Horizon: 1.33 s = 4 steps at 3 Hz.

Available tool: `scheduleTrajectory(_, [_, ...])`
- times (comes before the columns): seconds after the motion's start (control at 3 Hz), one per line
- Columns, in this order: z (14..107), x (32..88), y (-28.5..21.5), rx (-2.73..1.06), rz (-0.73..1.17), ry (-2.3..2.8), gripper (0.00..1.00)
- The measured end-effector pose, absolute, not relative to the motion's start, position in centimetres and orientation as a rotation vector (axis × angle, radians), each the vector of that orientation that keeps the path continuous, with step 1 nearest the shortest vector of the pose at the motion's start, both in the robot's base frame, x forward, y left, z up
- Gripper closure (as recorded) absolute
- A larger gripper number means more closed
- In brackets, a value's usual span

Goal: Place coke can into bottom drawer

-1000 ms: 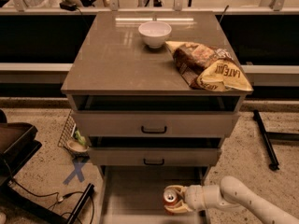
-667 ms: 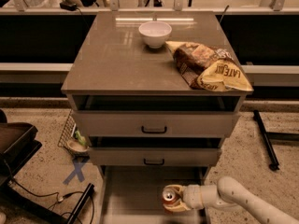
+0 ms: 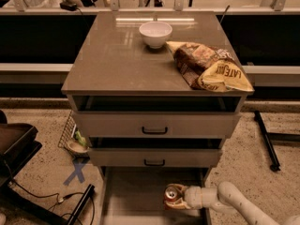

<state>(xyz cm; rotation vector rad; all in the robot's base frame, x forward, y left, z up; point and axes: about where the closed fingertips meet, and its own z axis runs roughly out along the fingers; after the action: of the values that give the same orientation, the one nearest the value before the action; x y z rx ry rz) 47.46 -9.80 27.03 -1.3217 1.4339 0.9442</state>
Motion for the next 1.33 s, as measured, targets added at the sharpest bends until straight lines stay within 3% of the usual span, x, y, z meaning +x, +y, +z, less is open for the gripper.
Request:
scheduleTrajectory(0.67, [23.1, 48.27, -11.65, -1.337, 0.916, 1.365, 1.0])
scheduleTrajectory(1.33, [23.0, 48.12, -11.1, -1.337, 0.926, 1.361, 0.59])
